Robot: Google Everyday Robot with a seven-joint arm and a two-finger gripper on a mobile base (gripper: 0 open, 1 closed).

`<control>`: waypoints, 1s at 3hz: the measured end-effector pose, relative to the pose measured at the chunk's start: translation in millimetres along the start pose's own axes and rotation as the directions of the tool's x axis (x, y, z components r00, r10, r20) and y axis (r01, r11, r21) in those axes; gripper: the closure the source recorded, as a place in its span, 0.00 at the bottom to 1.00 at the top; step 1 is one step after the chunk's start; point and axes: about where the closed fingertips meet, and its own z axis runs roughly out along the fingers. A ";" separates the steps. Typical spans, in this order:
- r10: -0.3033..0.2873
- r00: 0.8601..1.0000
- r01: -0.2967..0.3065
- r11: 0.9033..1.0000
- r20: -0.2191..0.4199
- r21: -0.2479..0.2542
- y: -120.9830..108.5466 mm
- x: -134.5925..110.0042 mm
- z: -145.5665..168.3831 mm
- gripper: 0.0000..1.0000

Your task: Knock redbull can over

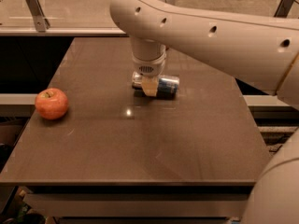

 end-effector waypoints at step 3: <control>0.002 1.000 -0.002 1.000 0.000 0.003 0.3 2.3 -1.5 0.00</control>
Offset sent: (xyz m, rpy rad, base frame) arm -0.0004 -0.0007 0.0003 0.0000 -0.0010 -0.0006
